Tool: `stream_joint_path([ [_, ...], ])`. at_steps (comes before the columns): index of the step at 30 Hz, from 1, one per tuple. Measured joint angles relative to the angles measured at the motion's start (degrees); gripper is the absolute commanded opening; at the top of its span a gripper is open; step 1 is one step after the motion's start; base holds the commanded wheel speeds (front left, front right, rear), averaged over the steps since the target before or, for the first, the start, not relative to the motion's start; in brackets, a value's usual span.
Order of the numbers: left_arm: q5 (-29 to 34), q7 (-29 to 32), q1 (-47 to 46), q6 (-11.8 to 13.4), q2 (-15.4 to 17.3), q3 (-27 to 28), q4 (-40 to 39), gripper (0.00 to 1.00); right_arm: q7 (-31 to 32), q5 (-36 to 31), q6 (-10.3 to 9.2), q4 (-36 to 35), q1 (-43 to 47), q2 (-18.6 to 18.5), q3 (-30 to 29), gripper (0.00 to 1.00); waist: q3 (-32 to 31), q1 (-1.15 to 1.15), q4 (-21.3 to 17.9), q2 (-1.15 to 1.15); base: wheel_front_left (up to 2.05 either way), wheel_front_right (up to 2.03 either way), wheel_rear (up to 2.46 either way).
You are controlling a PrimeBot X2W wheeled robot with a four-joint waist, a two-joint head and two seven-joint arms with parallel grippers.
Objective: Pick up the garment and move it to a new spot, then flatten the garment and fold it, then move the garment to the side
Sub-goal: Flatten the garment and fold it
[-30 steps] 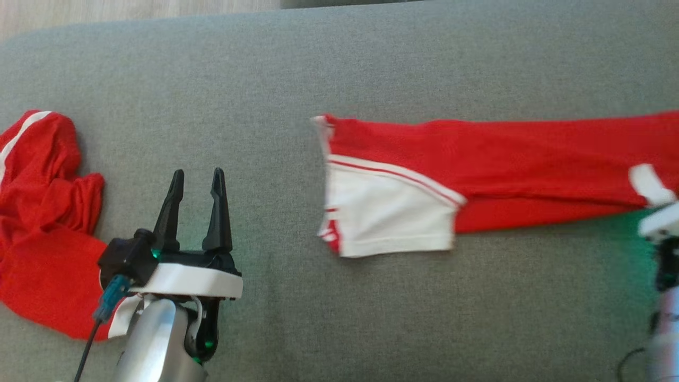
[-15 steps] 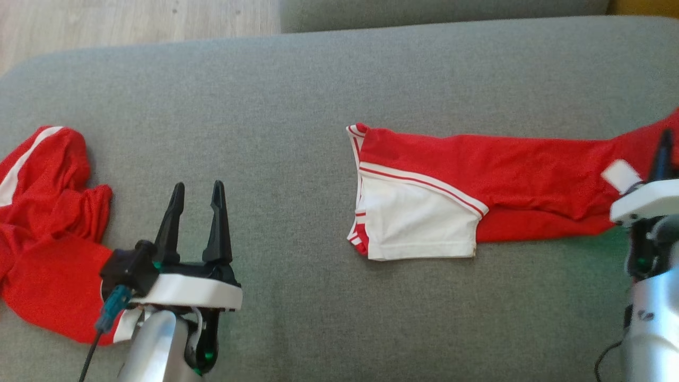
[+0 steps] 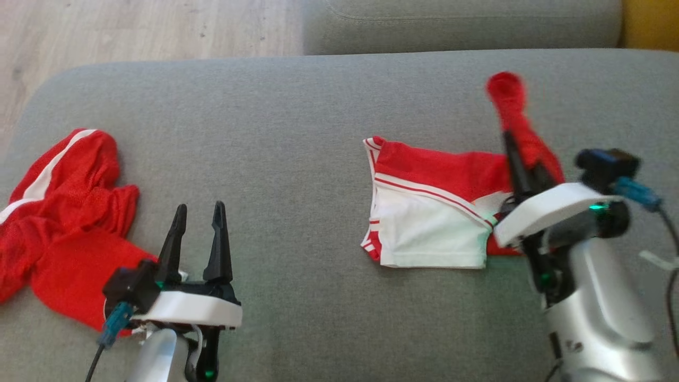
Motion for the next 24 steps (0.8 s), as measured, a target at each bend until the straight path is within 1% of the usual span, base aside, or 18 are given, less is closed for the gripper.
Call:
stream_joint_path([
  [3, -0.3, 0.0, 0.1, 0.0, 0.0, -0.1, 0.4, 1.00, -0.2, 1.6, 0.00, 0.8, 0.2, 0.0, 4.9, 0.00, 0.0, 0.00, 0.9, 0.00, 0.00, 0.00, 0.00],
  [8, -0.3, 0.0, 0.0, 0.0, 0.0, -0.2, 0.7, 1.00, -1.0, 2.2, 0.00, 4.1, 0.2, 0.0, 11.6, 0.00, 0.5, 0.00, 2.4, 0.00, 0.00, 0.00, 0.00],
  [12, -0.5, 0.0, 0.0, 0.0, 0.0, -0.2, 0.9, 1.00, -2.0, 3.1, 0.00, 6.6, -0.1, 0.0, 13.8, 0.00, 0.9, 0.00, 3.3, 0.00, 0.00, 0.00, 0.00],
  [15, -0.6, 0.0, 0.0, 0.0, 0.0, -0.4, 1.1, 1.00, -2.9, 4.9, 0.00, 10.2, -1.3, -0.2, 17.1, 0.00, 1.2, 0.01, 4.2, 0.00, 0.00, 0.00, 0.00],
  [17, -0.6, 0.0, 0.0, 0.0, 0.0, -0.5, 1.2, 1.00, -3.1, 5.2, 0.00, 11.3, -1.5, -0.2, 17.8, 0.00, 1.3, 0.01, 4.5, 0.00, 0.00, 0.00, 0.00],
  [18, -0.6, 0.0, 0.0, 0.0, 0.0, -0.6, 1.3, 1.00, -3.1, 5.3, 0.00, 12.5, -1.8, -0.2, 18.4, 0.93, 1.4, 0.01, 4.7, 0.00, 0.00, 0.00, 0.00],
  [19, -0.6, 0.0, 0.0, 0.0, 0.0, -0.6, 1.3, 1.00, -3.2, 5.6, 0.00, 13.3, -1.9, -0.2, 19.2, 1.00, 1.4, 0.01, 4.8, 0.00, 0.00, 0.00, 0.00],
  [24, -1.2, 0.0, 0.0, 0.0, 0.0, -0.5, 1.9, 1.00, -4.2, 12.3, 0.00, 13.9, -2.0, -0.4, 25.8, 1.00, 1.2, 0.01, 5.3, 0.00, 0.00, 0.00, 0.00],
])
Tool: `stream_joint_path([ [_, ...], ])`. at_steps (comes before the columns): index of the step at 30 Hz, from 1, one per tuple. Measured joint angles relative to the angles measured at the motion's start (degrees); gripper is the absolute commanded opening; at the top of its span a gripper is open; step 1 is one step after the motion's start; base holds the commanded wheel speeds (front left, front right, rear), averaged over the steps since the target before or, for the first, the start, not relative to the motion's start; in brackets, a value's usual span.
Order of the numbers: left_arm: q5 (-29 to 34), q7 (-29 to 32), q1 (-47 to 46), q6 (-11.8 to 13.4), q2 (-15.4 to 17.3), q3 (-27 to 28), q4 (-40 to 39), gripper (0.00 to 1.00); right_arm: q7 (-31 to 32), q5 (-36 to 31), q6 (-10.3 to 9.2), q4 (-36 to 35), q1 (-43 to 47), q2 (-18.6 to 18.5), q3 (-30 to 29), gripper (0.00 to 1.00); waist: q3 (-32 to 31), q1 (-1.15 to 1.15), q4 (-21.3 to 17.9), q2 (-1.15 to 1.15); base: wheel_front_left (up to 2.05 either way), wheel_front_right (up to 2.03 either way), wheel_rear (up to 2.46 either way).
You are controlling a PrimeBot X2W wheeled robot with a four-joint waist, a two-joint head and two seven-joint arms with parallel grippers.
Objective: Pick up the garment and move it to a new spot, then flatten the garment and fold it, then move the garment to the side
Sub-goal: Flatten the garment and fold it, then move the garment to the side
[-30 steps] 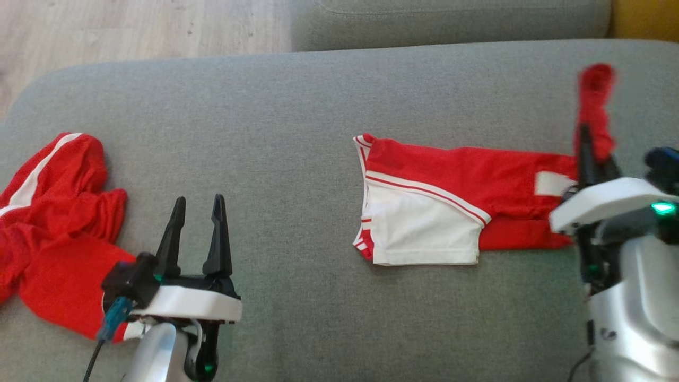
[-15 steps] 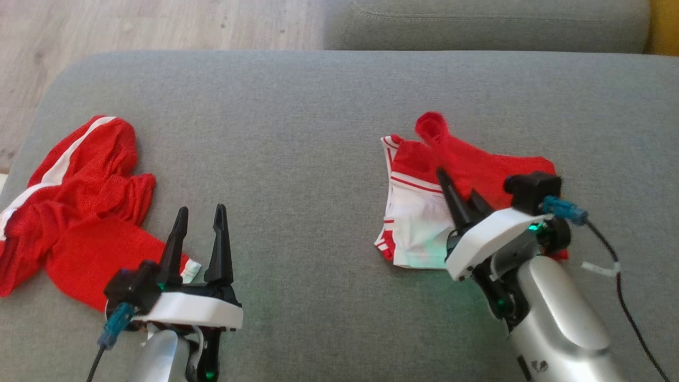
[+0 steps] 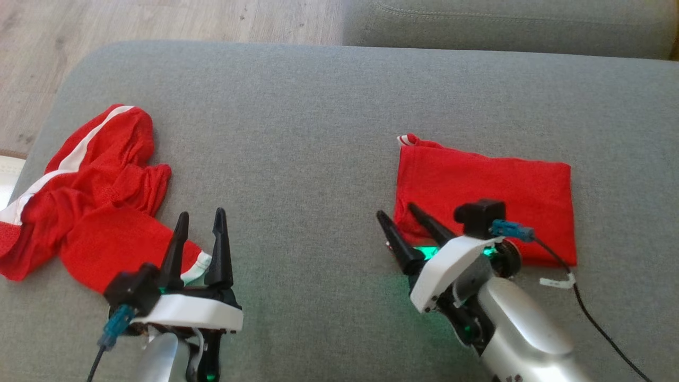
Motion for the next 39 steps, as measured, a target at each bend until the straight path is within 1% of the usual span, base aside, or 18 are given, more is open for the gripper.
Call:
stream_joint_path([
  [3, -1.4, 0.0, 0.0, 0.0, 0.0, 0.0, 0.2, 1.00, -1.4, 1.5, 0.00, 0.6, -0.6, 0.0, 1.8, 1.00, -0.4, 0.00, -0.3, 0.00, 0.00, 0.00, 0.00],
  [6, -1.3, 0.0, 0.0, 0.0, 0.0, 0.0, -0.2, 1.00, -3.6, 1.0, 0.00, 2.1, -2.4, 0.0, 0.5, 1.00, -0.9, 0.00, -0.8, 0.00, 0.00, 0.00, 0.00],
  [11, -1.0, 0.0, 0.0, 0.0, 0.0, 0.2, -2.0, 1.00, -7.1, -3.3, 0.00, 4.1, -4.7, 0.0, -5.6, 1.00, -1.5, 0.00, -2.3, 0.00, 0.00, 0.00, 0.00],
  [15, -1.1, 0.0, 0.0, 0.0, -0.1, 0.2, -4.9, 1.00, -10.6, -10.9, 0.00, 3.8, -4.8, 0.0, -12.9, 1.00, -1.7, 0.00, -3.7, 0.00, 0.00, 0.00, 0.00],
  [18, -0.4, 0.0, 0.0, 0.0, -0.1, 0.2, -6.7, 1.00, -11.1, -14.6, 0.00, 1.4, -4.4, -0.6, -18.2, 1.00, -1.8, 0.00, -4.8, 0.00, 0.00, 0.00, 0.00],
  [21, 0.0, 0.0, 0.0, 0.0, -0.3, 0.0, -7.5, 1.00, -11.3, -17.3, 0.00, -3.1, -2.9, -1.4, -23.2, 1.00, -1.8, 0.00, -5.7, 0.00, 0.00, 0.00, 0.00],
  [25, 1.0, 0.0, -0.1, 0.0, -0.3, 0.1, -8.4, 1.00, -10.4, -20.0, 0.00, -9.9, 1.5, -1.9, -27.6, 1.00, -1.7, 0.00, -6.8, 0.00, 0.00, 0.00, 0.00],
  [31, 2.0, 0.0, -0.1, 0.0, -0.4, 0.2, -8.5, 1.00, -9.9, -23.3, 0.00, -16.2, 9.8, -0.9, -32.1, 1.00, -1.8, 0.00, -7.6, 0.00, 0.00, 0.00, 0.00],
  [35, 3.1, 0.0, 0.0, 0.0, -0.4, 0.4, -8.7, 1.00, -10.6, -24.3, 0.00, -17.9, 13.7, 0.3, -34.3, 1.00, -1.7, 0.00, -7.8, 0.00, 0.00, 0.00, 0.00],
  [39, 3.9, 0.0, 0.3, 0.0, -0.5, 1.1, -10.2, 1.00, -11.1, -24.2, 0.00, -18.7, 14.8, 0.7, -34.6, 1.00, -1.6, 0.00, -8.1, 0.00, 0.00, 0.00, 0.00],
])
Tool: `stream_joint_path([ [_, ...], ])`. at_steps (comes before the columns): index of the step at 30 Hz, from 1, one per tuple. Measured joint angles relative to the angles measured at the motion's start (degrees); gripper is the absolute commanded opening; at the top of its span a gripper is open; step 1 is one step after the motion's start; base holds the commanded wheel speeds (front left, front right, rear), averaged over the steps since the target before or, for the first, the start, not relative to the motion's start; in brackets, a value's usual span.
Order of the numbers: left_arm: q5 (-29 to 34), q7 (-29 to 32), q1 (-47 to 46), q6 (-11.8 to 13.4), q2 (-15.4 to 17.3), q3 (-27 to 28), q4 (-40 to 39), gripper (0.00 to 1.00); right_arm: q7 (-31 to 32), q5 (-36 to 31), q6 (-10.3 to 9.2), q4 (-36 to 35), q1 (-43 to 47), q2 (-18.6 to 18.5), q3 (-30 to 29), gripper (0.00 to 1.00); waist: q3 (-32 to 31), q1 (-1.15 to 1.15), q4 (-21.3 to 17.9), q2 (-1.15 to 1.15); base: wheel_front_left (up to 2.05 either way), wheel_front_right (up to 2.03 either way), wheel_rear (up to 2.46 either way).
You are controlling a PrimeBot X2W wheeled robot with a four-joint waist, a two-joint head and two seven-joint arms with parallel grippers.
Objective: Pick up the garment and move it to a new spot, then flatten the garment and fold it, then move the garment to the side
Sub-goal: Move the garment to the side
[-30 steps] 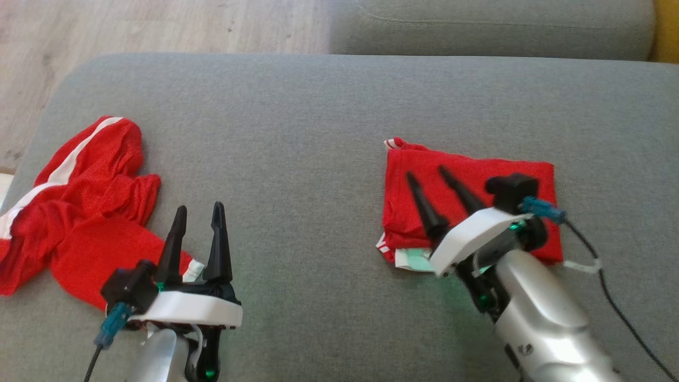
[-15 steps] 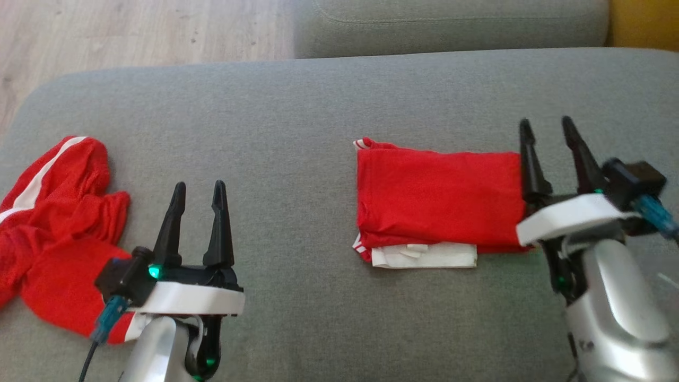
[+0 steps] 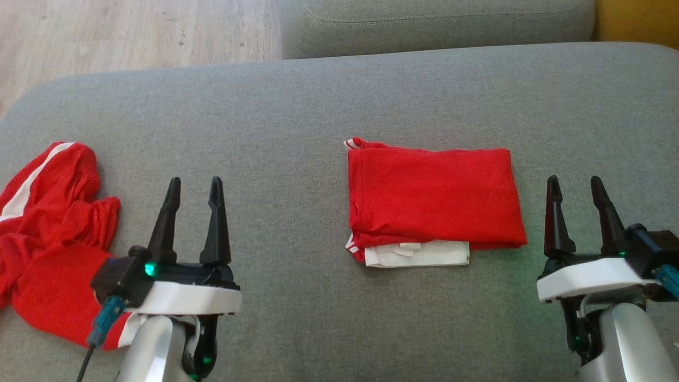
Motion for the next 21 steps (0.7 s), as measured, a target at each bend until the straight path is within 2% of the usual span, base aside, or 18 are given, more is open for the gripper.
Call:
stream_joint_path([
  [11, -0.3, 0.0, 0.9, 0.5, 0.0, -0.5, 0.0, 1.00, -0.3, 1.5, 0.00, -0.3, -0.2, 0.2, 0.1, 1.00, 0.9, 0.00, 0.1, 0.00, 0.00, 0.00, 0.00],
  [21, -0.3, 0.0, -1.3, 0.5, 0.0, -2.5, 1.3, 1.00, 4.7, -0.1, 0.00, 10.7, -7.4, 0.2, -2.4, 1.00, 6.0, 0.01, 2.3, 0.00, 0.00, 0.00, 0.00],
])
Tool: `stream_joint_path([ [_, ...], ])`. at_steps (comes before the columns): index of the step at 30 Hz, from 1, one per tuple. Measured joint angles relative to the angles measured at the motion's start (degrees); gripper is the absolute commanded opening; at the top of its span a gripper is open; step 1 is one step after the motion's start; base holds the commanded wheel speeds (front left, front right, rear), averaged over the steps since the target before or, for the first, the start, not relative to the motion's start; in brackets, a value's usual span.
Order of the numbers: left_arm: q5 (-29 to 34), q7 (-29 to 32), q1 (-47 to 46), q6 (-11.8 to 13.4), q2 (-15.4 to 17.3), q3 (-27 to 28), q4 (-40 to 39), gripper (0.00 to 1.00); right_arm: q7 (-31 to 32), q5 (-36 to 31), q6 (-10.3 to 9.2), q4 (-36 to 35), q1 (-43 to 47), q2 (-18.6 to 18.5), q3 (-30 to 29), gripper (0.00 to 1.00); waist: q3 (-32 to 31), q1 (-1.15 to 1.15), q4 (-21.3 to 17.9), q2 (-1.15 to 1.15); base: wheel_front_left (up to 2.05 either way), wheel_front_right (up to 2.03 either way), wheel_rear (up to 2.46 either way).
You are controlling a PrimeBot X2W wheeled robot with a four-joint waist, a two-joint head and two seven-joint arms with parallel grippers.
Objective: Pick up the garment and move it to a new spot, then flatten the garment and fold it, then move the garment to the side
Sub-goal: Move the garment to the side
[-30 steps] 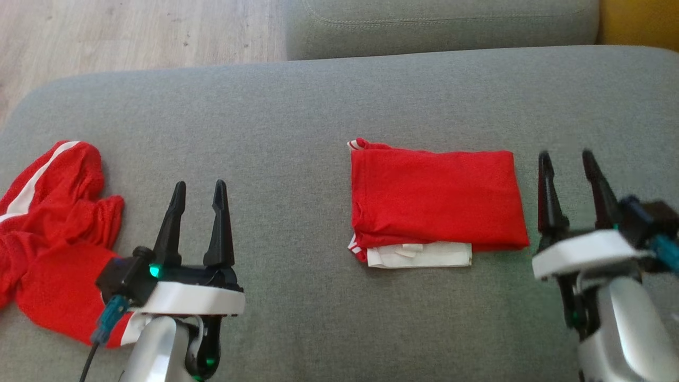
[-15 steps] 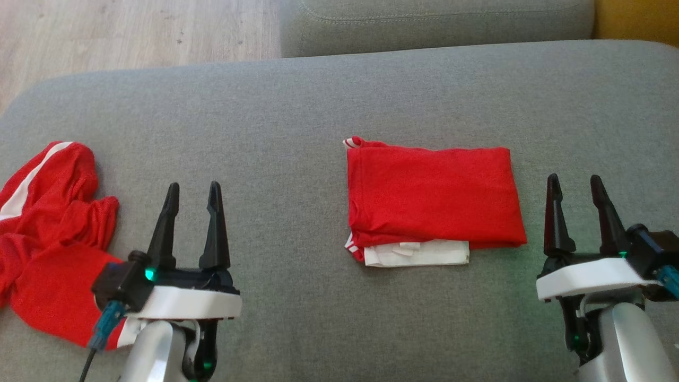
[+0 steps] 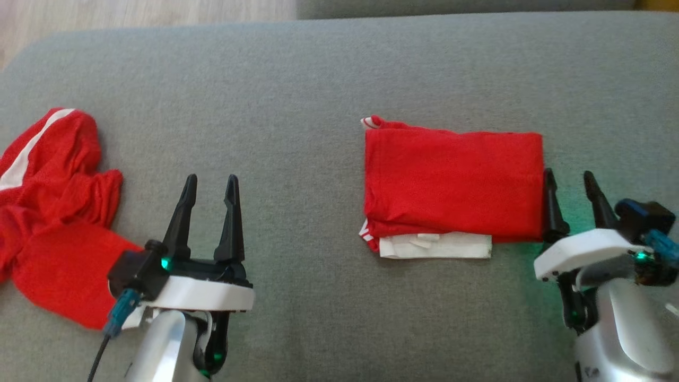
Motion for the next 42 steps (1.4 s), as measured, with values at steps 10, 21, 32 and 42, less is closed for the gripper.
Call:
stream_joint_path([
  [10, 0.0, 0.0, -0.9, 0.0, -0.1, 0.0, 0.1, 1.00, 2.3, 3.0, 0.00, 11.8, -4.9, -0.2, 1.6, 1.00, 2.6, -0.01, 1.6, 0.00, 0.00, 0.00, 0.00],
  [21, -0.3, 0.0, -2.2, 0.0, -0.1, 0.3, 0.1, 1.00, 0.4, 5.0, 0.00, 17.3, -9.5, -0.7, 5.4, 0.00, 3.1, -0.01, 0.5, 0.00, 0.00, 0.00, 0.00],
  [32, -0.9, 0.0, -2.3, -0.1, -0.1, 0.4, 0.1, 1.00, 0.0, -3.1, 0.00, 14.0, -9.8, -7.1, 5.2, 0.00, 0.5, -0.01, -0.9, 0.00, 0.00, 0.00, 0.00],
  [42, -1.2, 0.0, -2.2, -0.1, -0.1, 0.2, -0.2, 1.00, 3.1, -1.0, 0.00, 11.6, -13.7, -21.9, 4.4, 0.00, 2.3, -0.01, -0.8, 0.00, 0.00, 0.00, 0.00],
])
